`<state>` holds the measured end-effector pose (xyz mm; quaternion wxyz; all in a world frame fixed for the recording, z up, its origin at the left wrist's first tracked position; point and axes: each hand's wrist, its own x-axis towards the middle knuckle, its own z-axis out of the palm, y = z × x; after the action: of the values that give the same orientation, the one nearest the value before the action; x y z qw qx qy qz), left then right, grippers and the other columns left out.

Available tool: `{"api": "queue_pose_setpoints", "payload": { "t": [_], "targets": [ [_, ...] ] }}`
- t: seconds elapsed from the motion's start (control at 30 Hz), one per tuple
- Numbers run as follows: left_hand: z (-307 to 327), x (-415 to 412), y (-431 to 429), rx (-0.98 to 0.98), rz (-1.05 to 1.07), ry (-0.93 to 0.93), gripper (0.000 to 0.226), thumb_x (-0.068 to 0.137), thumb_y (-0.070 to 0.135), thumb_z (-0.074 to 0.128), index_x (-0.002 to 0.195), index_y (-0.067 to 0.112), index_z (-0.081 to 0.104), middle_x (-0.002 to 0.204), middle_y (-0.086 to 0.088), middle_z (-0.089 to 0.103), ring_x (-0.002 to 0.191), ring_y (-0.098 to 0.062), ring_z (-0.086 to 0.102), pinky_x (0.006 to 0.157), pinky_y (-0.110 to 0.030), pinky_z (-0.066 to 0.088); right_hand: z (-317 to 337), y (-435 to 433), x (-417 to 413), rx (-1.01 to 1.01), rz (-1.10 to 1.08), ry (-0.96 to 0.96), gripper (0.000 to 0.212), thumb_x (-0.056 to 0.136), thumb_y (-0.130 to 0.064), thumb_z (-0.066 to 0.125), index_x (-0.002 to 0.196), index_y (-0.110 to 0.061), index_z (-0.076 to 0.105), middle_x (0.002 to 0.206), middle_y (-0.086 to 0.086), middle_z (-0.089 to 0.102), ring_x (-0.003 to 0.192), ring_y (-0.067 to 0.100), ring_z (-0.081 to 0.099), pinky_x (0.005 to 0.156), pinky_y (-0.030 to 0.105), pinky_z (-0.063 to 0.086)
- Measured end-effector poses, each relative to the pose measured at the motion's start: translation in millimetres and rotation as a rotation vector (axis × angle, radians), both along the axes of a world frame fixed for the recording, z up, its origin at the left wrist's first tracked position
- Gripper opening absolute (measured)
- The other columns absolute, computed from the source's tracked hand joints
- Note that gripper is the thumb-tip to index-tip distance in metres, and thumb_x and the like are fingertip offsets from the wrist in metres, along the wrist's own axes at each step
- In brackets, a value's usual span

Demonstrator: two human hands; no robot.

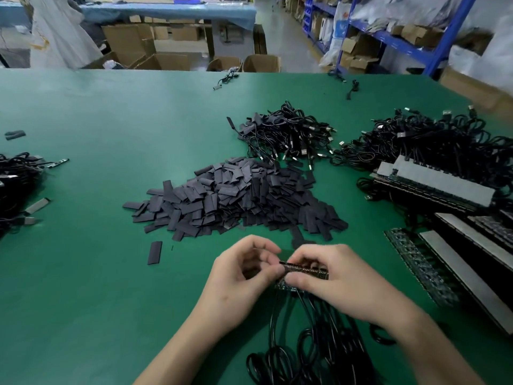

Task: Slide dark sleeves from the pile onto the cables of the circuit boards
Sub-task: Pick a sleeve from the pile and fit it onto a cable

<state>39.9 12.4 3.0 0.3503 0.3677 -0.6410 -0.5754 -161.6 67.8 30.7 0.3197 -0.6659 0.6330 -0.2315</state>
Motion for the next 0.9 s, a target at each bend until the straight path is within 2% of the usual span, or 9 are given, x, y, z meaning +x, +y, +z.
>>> {"api": "queue_pose_setpoints", "payload": {
  "t": [0.07,0.2,0.3,0.4,0.67,0.9],
  "targets": [
    [-0.3,0.1,1.3,-0.007,0.002,0.016,0.019,0.088,0.003,0.077,0.099,0.016,0.069,0.083,0.003,0.069,0.079,-0.014,0.065,0.079,-0.024,0.053,1.0,-0.2,-3.3,-0.047,-0.020,0.042,0.011,0.087,-0.052,0.072,0.093,-0.043,0.069,0.084,-0.027,0.069,0.076,-0.004,0.064,0.063,0.012,0.044],
    [1.3,2.1,2.7,0.021,0.015,0.047,0.020,0.083,0.016,0.080,0.102,0.015,0.071,0.084,0.001,0.070,0.077,-0.014,0.064,0.076,-0.022,0.052,-3.6,2.1,-2.1,-0.050,-0.018,0.014,0.006,0.091,-0.045,0.073,0.093,-0.042,0.070,0.088,-0.027,0.069,0.080,-0.005,0.064,0.063,0.013,0.042],
    [0.7,1.9,1.7,-0.017,-0.001,-0.092,0.014,0.084,0.033,0.077,0.092,0.022,0.077,0.076,0.008,0.071,0.071,-0.007,0.064,0.070,-0.021,0.048,-7.7,3.7,-1.2,-0.058,-0.043,-0.057,0.003,0.093,-0.038,0.073,0.091,-0.037,0.071,0.088,-0.022,0.072,0.085,-0.003,0.066,0.074,0.018,0.048],
    [-0.7,0.6,2.0,-0.077,-0.028,-0.157,0.017,0.086,0.040,0.072,0.082,0.025,0.077,0.067,0.011,0.068,0.064,-0.003,0.060,0.064,-0.019,0.045,-8.4,4.2,0.1,-0.082,-0.085,-0.089,0.005,0.092,-0.038,0.073,0.089,-0.035,0.072,0.085,-0.021,0.072,0.083,-0.002,0.067,0.071,0.013,0.048],
    [-0.6,4.6,-3.3,0.042,-0.166,-0.114,0.015,0.090,0.038,0.073,0.083,0.025,0.077,0.069,0.006,0.063,0.065,-0.009,0.053,0.063,-0.021,0.042,-7.7,5.9,-0.6,-0.070,-0.059,-0.147,0.014,0.091,-0.030,0.078,0.080,-0.036,0.072,0.080,-0.020,0.072,0.080,-0.002,0.067,0.069,0.010,0.044],
    [5.0,7.8,-3.9,0.088,-0.204,-0.074,0.013,0.087,0.035,0.073,0.079,0.026,0.077,0.071,0.003,0.070,0.065,-0.008,0.058,0.063,-0.017,0.043,-7.4,6.4,-0.9,-0.049,-0.037,-0.201,0.010,0.091,-0.029,0.078,0.084,-0.033,0.074,0.079,-0.016,0.072,0.076,-0.001,0.066,0.069,0.009,0.044]
  ]
}}
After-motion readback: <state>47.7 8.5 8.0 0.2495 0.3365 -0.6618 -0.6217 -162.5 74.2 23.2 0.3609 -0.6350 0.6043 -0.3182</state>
